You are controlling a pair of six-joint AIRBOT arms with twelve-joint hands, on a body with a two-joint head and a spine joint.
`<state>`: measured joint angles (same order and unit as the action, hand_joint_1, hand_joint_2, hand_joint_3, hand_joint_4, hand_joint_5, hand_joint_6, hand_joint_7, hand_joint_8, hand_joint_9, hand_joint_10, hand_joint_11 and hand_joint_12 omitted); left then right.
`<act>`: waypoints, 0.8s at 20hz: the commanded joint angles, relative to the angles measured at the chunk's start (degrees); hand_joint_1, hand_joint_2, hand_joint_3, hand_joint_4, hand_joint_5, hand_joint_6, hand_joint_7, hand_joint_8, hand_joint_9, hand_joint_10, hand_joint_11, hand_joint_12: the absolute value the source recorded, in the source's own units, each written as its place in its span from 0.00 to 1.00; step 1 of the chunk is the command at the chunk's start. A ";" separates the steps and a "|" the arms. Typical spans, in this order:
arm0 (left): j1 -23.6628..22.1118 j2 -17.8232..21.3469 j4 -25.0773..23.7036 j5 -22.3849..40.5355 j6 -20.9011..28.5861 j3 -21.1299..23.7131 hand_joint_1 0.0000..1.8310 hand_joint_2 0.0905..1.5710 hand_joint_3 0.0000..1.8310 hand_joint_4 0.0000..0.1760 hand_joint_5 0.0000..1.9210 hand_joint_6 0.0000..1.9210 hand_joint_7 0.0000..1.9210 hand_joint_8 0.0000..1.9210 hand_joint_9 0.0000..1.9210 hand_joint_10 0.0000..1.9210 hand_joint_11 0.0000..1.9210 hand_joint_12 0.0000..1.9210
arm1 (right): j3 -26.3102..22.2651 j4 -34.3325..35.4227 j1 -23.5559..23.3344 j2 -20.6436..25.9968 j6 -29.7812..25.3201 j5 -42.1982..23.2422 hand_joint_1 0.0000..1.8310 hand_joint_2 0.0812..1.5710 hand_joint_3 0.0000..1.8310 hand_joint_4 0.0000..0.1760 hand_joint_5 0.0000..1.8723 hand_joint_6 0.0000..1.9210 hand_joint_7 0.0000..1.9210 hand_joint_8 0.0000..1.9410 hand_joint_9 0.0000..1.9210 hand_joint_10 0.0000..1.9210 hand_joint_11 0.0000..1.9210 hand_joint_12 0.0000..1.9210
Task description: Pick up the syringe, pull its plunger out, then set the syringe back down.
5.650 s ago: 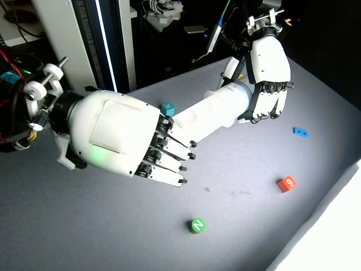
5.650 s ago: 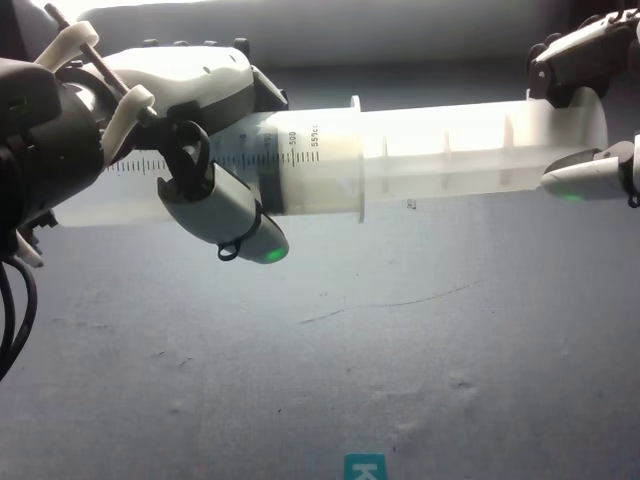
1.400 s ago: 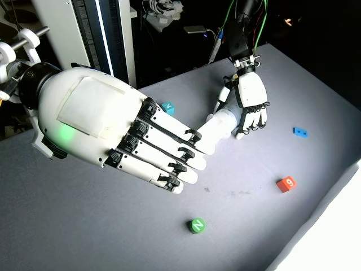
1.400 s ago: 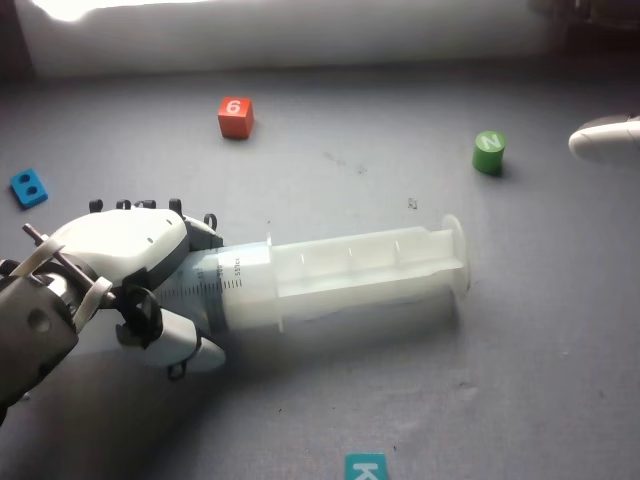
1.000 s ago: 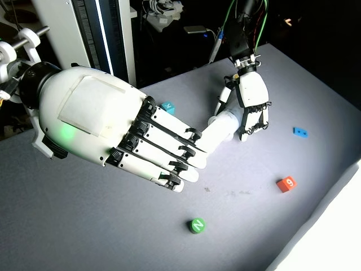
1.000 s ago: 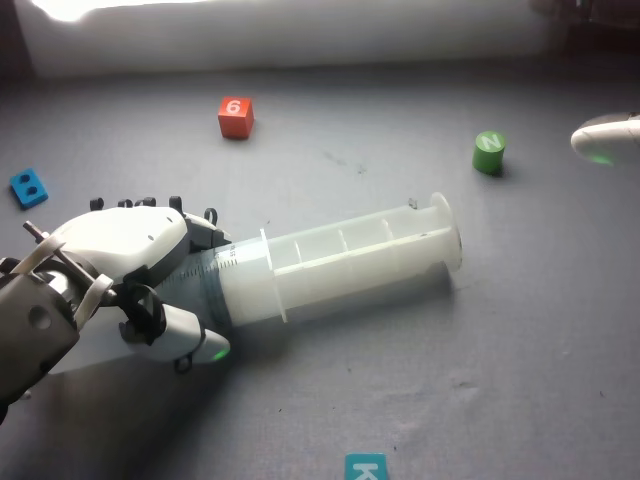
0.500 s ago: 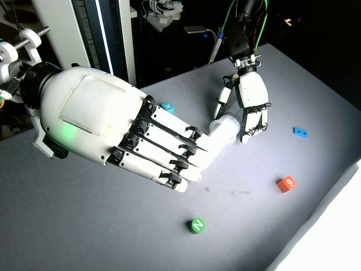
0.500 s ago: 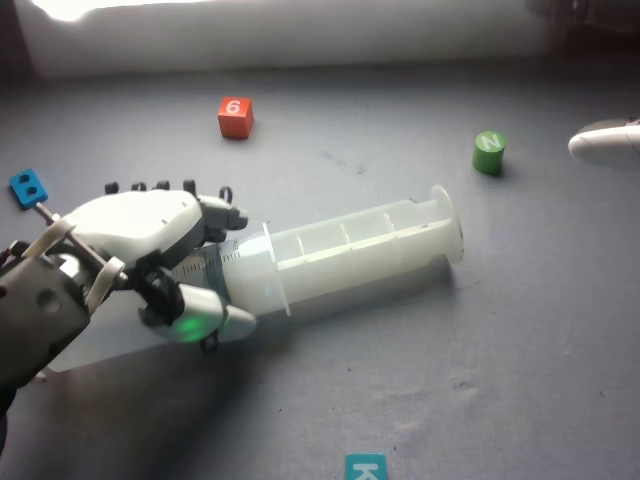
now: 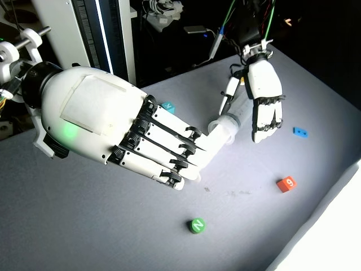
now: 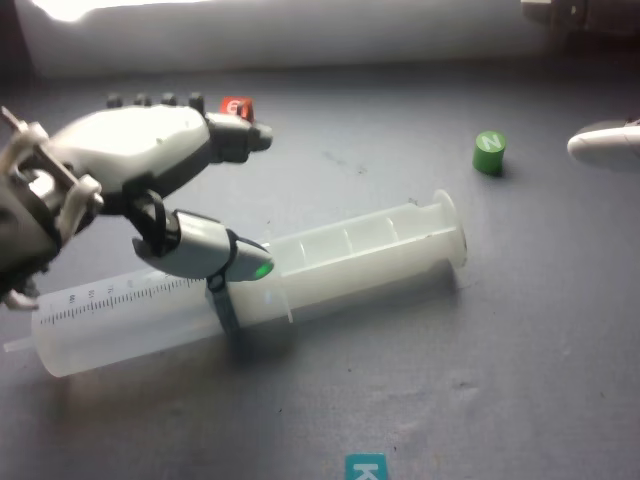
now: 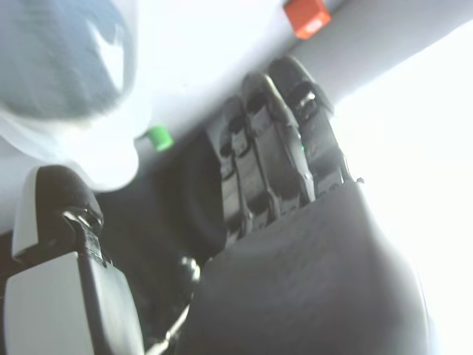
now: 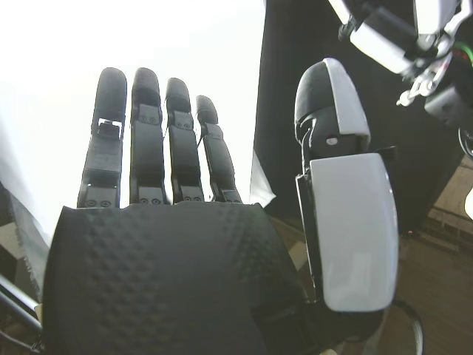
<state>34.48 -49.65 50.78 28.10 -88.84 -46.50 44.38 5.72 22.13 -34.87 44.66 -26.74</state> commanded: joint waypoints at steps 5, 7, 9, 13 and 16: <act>-7.37 3.67 -6.59 -6.10 -0.13 2.84 0.39 0.51 0.00 0.00 0.28 0.02 0.37 0.04 0.37 0.04 0.16 0.40 | -0.14 -0.86 -0.13 0.27 -0.56 -7.54 0.34 0.69 0.00 0.00 0.19 0.02 0.25 0.03 0.25 0.04 0.00 0.64; -11.11 4.49 -9.92 -11.45 0.66 2.73 0.21 0.48 0.00 0.00 0.21 0.98 0.26 0.99 0.25 0.99 0.24 0.99 | -0.14 -1.13 -0.13 0.27 -0.56 -7.54 0.39 0.62 0.00 0.00 0.12 0.96 0.14 0.97 0.20 0.98 0.26 0.99; -14.49 5.23 -12.17 -15.30 0.67 2.67 0.10 0.53 0.01 0.00 0.38 1.00 0.44 1.00 0.34 1.00 0.31 1.00 | -0.15 -1.24 -0.13 0.27 -0.56 -7.53 0.34 0.62 0.00 0.00 0.07 0.99 0.15 0.99 0.23 1.00 0.29 1.00; -21.73 7.24 -13.44 -23.91 -0.31 3.25 0.31 0.73 0.02 0.91 0.81 1.00 0.88 1.00 0.89 1.00 0.90 1.00 | -0.15 -1.45 -0.12 0.28 -0.56 -7.53 0.25 0.68 0.01 0.00 0.87 1.00 0.89 1.00 0.92 1.00 0.98 1.00; -25.64 8.35 -13.44 -27.29 -2.53 3.12 0.69 0.78 0.00 1.00 0.81 1.00 0.86 1.00 0.89 1.00 0.91 1.00 | -0.15 -1.81 -0.09 0.27 -0.56 -7.57 0.52 0.86 0.02 0.17 0.88 1.00 0.96 1.00 1.00 1.00 1.00 1.00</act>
<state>9.37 -41.34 36.95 -2.83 -91.50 -43.20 44.27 3.36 22.52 -34.87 44.62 -27.49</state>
